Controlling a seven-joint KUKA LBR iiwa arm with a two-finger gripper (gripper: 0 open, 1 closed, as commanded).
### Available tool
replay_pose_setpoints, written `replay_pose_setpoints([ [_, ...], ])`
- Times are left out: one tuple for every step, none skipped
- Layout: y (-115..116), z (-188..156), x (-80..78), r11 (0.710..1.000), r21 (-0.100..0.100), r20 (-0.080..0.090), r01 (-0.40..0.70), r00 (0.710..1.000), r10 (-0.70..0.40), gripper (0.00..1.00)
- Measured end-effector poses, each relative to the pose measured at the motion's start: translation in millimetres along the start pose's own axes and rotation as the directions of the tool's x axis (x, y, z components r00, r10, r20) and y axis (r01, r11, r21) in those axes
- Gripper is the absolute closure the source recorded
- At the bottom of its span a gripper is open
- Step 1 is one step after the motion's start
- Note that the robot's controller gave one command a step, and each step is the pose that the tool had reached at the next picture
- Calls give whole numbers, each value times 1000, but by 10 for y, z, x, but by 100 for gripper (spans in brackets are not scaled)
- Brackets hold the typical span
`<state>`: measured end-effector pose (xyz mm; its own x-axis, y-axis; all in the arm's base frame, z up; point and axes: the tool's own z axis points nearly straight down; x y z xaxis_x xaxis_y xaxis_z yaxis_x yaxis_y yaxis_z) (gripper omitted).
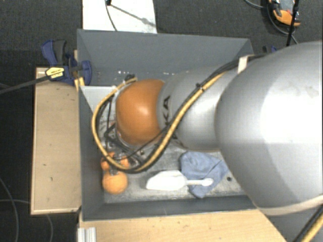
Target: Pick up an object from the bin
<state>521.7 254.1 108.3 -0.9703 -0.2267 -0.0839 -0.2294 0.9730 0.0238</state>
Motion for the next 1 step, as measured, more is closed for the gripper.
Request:
replay_pose_setpoints([
  [0,0,0,1000,0,0,-1,1000,1,100],
])
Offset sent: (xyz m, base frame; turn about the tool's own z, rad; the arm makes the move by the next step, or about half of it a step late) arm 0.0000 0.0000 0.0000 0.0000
